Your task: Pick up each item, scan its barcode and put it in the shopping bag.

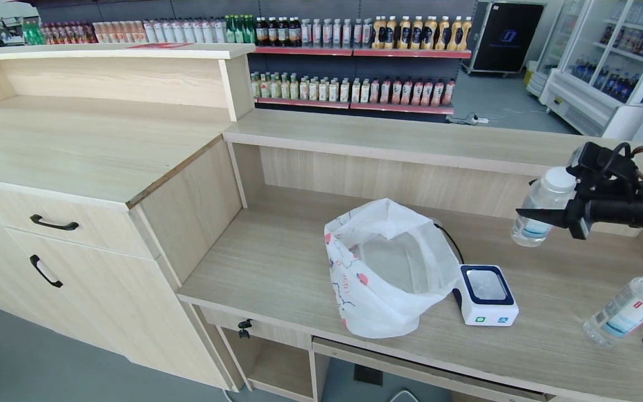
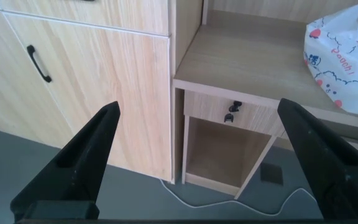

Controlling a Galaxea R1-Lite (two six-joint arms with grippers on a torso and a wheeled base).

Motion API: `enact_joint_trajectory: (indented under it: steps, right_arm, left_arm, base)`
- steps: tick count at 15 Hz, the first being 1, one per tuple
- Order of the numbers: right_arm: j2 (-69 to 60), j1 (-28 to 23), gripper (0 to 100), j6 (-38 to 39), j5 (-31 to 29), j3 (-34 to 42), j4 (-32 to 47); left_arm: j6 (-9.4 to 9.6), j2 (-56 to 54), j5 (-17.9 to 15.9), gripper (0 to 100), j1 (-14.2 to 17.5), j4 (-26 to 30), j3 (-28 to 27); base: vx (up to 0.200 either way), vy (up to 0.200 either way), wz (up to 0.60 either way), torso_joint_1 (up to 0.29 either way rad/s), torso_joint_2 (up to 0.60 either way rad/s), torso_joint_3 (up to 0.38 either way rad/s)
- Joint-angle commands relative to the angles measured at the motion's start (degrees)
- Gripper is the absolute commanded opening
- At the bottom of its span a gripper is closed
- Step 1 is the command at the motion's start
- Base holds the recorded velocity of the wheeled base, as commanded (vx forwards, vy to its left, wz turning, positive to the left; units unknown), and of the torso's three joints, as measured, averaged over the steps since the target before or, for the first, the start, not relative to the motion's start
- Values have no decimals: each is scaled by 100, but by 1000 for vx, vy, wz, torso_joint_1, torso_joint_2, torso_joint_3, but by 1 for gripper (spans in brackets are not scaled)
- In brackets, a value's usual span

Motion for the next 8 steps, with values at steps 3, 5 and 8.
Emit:
enact_joint_trajectory:
  steps: [3,5,8]
  right_arm:
    - [596,42,0,-693,524,-4,-153]
    - [763,86,0,-1132,761,-31,-153]
    - [1026,139,0,-1888,1271,-154,-109]
  left_arm:
    - [-1,-2,1,100,1,-4,0]
    - [-1,-2,1,100,1,-4,0]
    - [-1,-2,1,100,1,-4,0]
  base:
    - [0,0,0,0,0,0]
    - [0,0,0,0,0,0]
    - [0,0,0,0,0,0]
